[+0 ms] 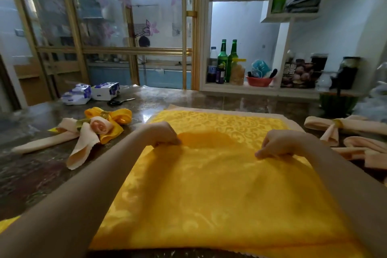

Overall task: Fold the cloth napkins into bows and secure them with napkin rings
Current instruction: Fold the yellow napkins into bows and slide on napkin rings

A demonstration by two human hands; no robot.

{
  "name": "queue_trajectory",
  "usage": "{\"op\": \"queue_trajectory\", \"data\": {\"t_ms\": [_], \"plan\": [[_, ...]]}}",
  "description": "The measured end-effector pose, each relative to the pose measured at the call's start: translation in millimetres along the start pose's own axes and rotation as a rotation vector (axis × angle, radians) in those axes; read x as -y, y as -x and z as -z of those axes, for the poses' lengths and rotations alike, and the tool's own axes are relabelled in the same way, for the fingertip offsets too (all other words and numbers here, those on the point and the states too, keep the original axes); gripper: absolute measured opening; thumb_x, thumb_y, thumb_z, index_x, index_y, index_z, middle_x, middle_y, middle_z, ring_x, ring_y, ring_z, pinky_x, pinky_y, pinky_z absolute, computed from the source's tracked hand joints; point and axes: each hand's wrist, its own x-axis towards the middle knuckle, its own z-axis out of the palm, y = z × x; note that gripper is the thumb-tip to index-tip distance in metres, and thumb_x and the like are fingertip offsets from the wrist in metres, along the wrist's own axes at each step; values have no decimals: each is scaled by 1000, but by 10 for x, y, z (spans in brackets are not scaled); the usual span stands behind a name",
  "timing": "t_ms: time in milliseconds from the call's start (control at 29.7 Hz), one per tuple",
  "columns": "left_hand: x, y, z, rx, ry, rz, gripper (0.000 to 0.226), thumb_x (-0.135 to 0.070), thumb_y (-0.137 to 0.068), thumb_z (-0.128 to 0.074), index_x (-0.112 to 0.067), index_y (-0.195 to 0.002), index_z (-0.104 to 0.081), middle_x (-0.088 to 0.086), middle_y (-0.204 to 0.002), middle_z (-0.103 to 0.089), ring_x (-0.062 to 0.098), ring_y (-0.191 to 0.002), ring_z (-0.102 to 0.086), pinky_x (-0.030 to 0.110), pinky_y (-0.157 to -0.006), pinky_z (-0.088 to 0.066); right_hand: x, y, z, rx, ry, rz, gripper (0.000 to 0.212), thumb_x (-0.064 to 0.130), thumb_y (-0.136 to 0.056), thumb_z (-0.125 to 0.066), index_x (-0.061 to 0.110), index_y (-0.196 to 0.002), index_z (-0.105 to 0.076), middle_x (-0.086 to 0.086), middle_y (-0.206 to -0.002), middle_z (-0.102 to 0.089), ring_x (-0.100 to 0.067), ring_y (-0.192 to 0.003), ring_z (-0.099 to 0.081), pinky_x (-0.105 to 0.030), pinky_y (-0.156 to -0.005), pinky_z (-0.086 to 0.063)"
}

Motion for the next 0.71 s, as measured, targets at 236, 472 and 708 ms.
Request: {"op": "queue_trajectory", "data": {"t_ms": [236, 472, 708], "plan": [[-14, -6, -177, -99, 131, -169, 20, -4, -89, -59, -5, -107, -66, 3, -80, -59, 11, -60, -53, 14, -44, -45, 140, -14, -128, -38, -66, 97, 39, 42, -91, -57, 7, -107, -65, -5, -101, -62, -16, -85, -55, -26, -70, -43], [-9, -6, -213, -160, 182, -329, 32, 12, -84, -49, -12, -68, -64, 2, -73, -60, 12, -60, -52, 20, -53, -44, 332, -130, -313, -246, -250, 237, 35, 12, -88, -60, 11, -123, -57, -9, -124, -56, -22, -110, -55, -31, -88, -47], [25, 54, -293, -185, 34, -392, 33, 8, -82, -51, -15, -64, -66, 3, -78, -64, 16, -72, -57, 24, -64, -46, 676, -194, -436, -315, -197, 381, 32, 28, -97, -47, 17, -127, -55, -4, -136, -51, -23, -122, -49, -37, -100, -41]]}}
